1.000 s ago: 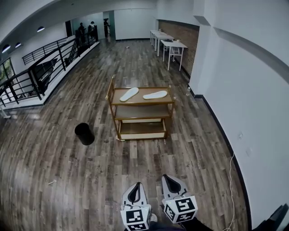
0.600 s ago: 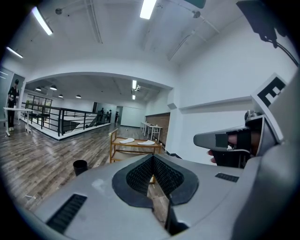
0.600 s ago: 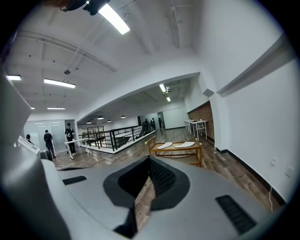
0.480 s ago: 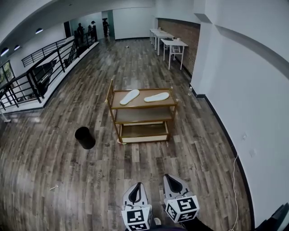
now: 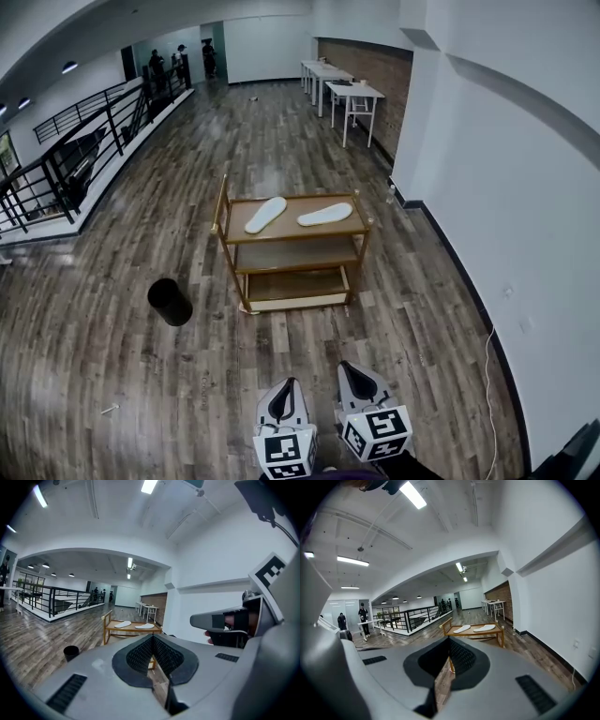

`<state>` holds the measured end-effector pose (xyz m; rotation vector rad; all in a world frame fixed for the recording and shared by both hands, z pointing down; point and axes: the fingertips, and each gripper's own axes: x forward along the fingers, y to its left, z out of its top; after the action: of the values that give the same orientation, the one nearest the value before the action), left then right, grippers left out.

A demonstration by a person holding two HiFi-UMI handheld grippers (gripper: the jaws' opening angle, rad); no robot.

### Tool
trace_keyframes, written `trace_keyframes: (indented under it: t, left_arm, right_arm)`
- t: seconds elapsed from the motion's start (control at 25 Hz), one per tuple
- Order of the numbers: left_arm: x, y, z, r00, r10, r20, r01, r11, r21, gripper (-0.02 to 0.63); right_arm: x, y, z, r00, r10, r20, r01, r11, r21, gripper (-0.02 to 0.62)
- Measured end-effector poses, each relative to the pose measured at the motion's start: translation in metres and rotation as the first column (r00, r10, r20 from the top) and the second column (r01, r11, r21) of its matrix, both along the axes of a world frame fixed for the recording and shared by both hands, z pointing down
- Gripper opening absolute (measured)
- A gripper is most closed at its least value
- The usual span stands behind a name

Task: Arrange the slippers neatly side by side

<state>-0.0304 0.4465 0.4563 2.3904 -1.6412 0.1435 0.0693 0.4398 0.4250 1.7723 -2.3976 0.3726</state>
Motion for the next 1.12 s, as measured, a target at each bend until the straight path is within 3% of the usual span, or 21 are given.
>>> trace_keyframes:
  t: [0.4,0.72,0.96,1.12]
  left_arm:
    - [-0.021,-0.057,0.009,0.999,0.045,-0.019,-0.045,0.999,-0.014,0.000]
    - [-0.019,-0.083,0.019,0.998,0.053,-0.037,-0.055,0.997,-0.050,0.000]
    - [-0.022,-0.118,0.018,1.000,-0.001,-0.025,-0.001,0.997,-0.075,0.000]
    - [-0.008,-0.149,0.019,0.999,0.003,-0.045,-0.005,0.999,-0.043,0.000]
  right_arm:
    - [-0.025,-0.063,0.002,0.999,0.039,-0.002,-0.039,0.999,-0.002,-0.002]
    - [-0.018,-0.092,0.007,0.998,0.069,-0.005,-0.069,0.997,-0.022,-0.002]
    - [-0.018,-0.132,0.009,0.999,0.044,-0.001,-0.044,0.999,-0.019,-0.002]
    - [-0.009,-0.164,0.008,1.000,0.024,0.001,-0.024,0.999,-0.024,-0.002]
